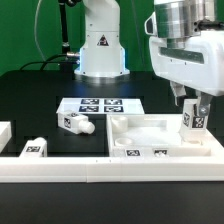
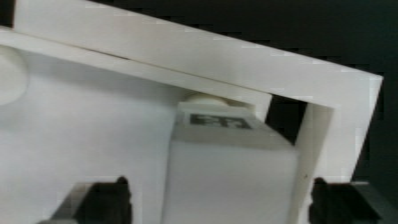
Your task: Assemble one leg
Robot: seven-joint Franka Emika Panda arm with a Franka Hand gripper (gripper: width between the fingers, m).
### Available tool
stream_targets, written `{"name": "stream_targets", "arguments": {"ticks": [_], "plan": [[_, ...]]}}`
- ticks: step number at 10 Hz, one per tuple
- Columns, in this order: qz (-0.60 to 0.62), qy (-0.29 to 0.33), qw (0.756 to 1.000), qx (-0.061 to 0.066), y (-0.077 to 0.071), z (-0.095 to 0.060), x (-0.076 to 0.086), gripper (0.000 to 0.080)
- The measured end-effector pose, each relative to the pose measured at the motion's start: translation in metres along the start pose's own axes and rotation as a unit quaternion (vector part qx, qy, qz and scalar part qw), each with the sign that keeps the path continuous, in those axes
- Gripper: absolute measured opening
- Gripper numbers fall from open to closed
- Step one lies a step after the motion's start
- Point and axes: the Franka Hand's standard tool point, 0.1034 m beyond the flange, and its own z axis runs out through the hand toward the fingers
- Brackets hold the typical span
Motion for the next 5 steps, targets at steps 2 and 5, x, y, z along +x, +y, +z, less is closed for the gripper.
{"name": "stream_targets", "arguments": {"ticks": [2,5], "plan": [[-0.102,0.004,0.995,-0.007,0.0000,-0.0003,-0.0022,0.0637],[-0.230,0.005,0.973,-0.009,0.0003,-0.0003,-0.0013,0.0648]]}}
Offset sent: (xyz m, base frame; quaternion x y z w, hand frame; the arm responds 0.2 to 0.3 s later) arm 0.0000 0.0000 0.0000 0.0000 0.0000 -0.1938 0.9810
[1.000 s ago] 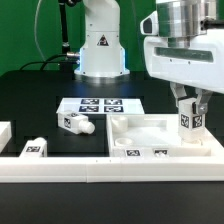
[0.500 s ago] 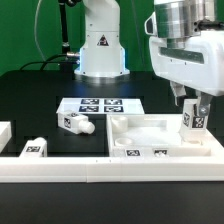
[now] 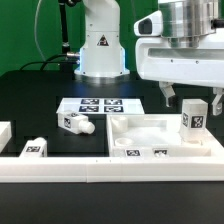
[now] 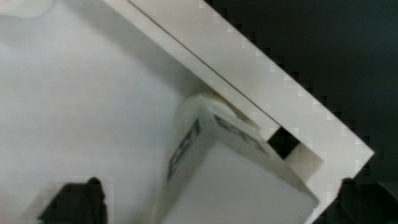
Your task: Assemble one leg
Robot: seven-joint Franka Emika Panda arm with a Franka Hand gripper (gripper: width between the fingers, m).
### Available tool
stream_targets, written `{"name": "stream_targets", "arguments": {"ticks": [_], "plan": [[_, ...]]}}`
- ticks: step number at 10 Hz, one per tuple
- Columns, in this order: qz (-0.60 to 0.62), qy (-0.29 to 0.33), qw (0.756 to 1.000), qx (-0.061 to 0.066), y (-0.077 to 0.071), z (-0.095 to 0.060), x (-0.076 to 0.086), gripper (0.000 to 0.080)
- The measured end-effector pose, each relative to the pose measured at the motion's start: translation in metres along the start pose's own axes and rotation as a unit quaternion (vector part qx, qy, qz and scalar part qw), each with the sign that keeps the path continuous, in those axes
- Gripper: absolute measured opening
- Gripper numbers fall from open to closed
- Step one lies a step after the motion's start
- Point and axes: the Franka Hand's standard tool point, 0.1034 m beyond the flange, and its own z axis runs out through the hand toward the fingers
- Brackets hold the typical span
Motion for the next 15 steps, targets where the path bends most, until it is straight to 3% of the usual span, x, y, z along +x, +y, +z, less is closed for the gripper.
{"name": "stream_targets", "arguments": {"ticks": [2,6,10,11,12,13,14,15], "plan": [[-0.122,0.008,0.992,-0.011,0.0006,-0.0004,0.0010,0.0648],[-0.323,0.015,0.946,-0.029,0.0000,-0.0005,0.0014,0.0648],[-0.414,0.011,0.910,-0.034,-0.0028,0.0025,-0.0050,0.0648],[-0.410,0.011,0.912,-0.034,-0.0026,0.0025,-0.0047,0.0508],[-0.410,0.011,0.912,-0.034,-0.0026,0.0025,-0.0046,0.0508],[-0.404,0.011,0.914,-0.034,-0.0026,0.0025,-0.0046,0.0357],[-0.395,0.012,0.918,-0.034,-0.0024,0.0025,-0.0043,0.0284],[-0.396,0.012,0.918,-0.034,-0.0023,0.0024,-0.0043,0.0284]]}}
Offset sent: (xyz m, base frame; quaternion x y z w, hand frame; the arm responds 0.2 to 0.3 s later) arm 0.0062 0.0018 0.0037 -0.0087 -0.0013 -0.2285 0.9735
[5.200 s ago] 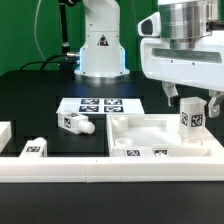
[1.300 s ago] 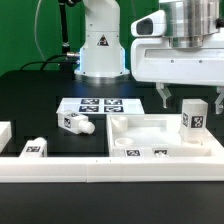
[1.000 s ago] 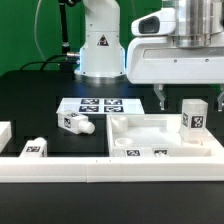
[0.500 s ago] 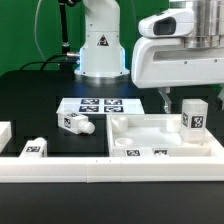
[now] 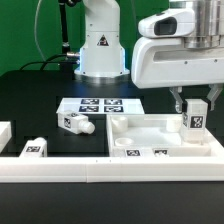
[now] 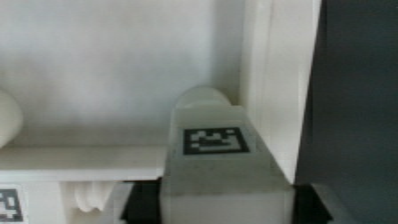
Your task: Assemble one leg
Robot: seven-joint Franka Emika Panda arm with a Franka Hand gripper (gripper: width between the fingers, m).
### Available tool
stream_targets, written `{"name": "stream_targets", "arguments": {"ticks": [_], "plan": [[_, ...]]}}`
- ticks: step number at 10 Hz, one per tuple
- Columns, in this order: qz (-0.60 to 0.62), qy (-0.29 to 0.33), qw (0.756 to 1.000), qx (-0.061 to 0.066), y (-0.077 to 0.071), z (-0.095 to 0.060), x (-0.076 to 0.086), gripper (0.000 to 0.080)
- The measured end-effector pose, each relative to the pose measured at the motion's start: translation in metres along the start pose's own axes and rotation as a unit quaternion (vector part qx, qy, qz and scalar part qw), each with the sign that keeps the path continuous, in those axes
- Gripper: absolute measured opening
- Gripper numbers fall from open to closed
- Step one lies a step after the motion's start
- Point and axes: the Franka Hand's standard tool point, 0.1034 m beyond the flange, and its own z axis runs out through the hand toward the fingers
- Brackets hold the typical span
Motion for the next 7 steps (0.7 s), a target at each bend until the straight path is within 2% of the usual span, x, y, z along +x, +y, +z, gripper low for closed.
{"name": "stream_targets", "arguments": {"ticks": [3,4,6,7], "plan": [[0.092,0.000,0.996,0.001,-0.0003,0.0000,0.0000,0.0284],[0.149,0.001,0.989,0.005,-0.0004,0.0003,0.0000,0.0284],[0.258,0.002,0.966,0.006,-0.0002,0.0007,0.0006,0.0285],[0.333,0.001,0.943,0.011,0.0000,0.0010,0.0005,0.0285]]}}
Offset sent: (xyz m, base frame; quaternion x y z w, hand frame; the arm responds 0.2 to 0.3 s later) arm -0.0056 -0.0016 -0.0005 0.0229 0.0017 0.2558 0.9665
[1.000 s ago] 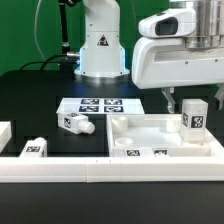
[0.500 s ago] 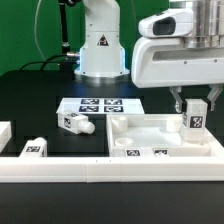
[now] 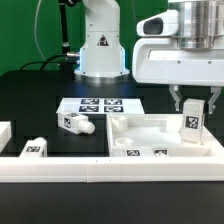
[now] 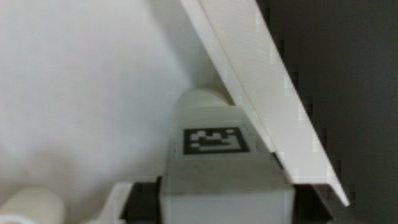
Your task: Assemble one leg
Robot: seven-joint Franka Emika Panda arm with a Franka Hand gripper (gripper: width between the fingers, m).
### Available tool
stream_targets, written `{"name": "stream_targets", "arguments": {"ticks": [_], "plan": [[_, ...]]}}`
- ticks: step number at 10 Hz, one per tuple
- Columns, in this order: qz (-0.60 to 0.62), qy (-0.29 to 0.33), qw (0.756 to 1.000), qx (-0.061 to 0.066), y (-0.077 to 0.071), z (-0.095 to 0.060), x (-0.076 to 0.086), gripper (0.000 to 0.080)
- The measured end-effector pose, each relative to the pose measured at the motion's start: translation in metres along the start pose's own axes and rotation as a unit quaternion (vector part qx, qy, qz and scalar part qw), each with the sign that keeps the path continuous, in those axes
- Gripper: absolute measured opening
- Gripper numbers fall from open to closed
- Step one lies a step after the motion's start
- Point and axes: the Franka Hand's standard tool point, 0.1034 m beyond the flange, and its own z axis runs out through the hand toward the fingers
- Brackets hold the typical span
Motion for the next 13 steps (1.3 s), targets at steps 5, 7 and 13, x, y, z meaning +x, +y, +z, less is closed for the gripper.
{"name": "stream_targets", "arguments": {"ticks": [5,7,13], "plan": [[0.218,-0.011,0.976,0.008,0.0010,0.0006,0.0022,0.0285],[0.240,-0.011,0.971,0.009,0.0010,0.0007,0.0025,0.0286],[0.124,-0.009,0.992,0.008,0.0012,0.0007,0.0026,0.0647]]}}
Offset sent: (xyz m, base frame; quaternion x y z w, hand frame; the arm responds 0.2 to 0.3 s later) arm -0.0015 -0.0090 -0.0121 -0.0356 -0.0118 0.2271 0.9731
